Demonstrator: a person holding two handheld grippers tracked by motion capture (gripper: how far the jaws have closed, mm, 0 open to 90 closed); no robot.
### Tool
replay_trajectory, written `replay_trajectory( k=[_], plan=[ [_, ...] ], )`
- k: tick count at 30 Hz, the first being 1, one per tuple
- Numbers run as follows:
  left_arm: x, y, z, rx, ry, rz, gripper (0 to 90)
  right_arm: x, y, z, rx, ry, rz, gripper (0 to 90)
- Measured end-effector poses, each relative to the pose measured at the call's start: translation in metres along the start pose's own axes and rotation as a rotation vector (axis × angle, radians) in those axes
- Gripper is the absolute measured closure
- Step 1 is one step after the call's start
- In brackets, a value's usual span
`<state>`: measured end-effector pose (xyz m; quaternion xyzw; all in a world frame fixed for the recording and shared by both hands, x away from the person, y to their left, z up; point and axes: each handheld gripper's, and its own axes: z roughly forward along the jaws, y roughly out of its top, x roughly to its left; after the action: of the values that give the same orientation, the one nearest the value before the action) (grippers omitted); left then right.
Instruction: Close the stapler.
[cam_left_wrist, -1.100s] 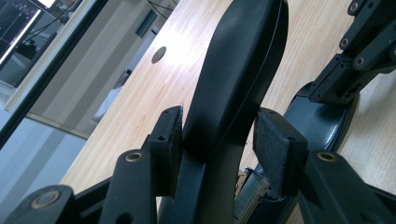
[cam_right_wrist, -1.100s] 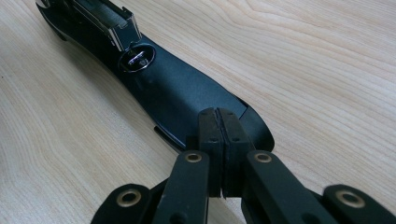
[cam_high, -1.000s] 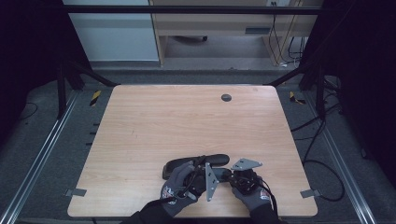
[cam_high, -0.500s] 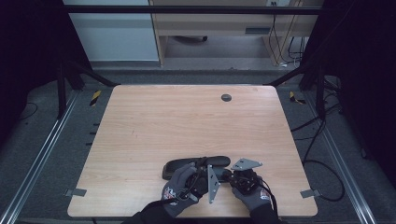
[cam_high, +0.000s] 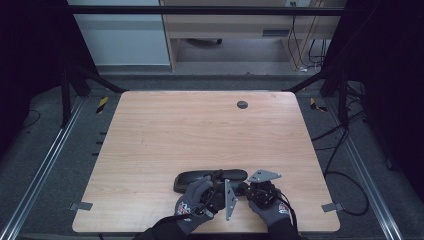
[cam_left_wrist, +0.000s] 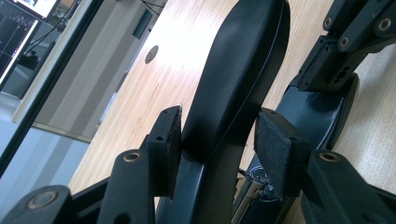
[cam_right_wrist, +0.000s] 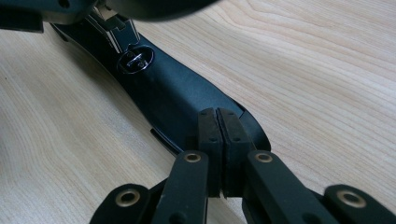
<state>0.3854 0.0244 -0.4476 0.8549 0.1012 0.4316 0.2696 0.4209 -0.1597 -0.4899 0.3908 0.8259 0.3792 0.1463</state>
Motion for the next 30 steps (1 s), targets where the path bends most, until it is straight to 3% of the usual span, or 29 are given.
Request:
replay_trajectory(
  k=[4,12,13,16,20,30],
  plan=[
    [0.002,-0.005,0.006,0.009,-0.046,-0.058,46.3,0.0,0.0,0.0,0.001,0.002,0.004,89.1],
    [0.005,-0.005,0.004,0.01,-0.061,-0.052,45.8,0.001,0.0,-0.001,0.004,-0.005,-0.005,87.6],
    [0.004,-0.005,0.003,-0.001,-0.068,-0.073,45.8,0.001,0.0,0.0,0.003,-0.008,-0.008,87.1],
    [0.007,-0.003,0.0,-0.009,-0.065,-0.07,45.4,0.001,0.001,-0.001,0.005,-0.012,-0.004,85.8],
    [0.013,-0.002,-0.005,-0.03,-0.084,-0.098,42.6,-0.001,0.001,-0.003,-0.002,-0.018,-0.012,84.2],
    [0.028,0.0,-0.019,-0.089,-0.148,-0.186,38.7,-0.009,0.001,-0.015,-0.058,-0.044,0.039,80.5]
  ],
)
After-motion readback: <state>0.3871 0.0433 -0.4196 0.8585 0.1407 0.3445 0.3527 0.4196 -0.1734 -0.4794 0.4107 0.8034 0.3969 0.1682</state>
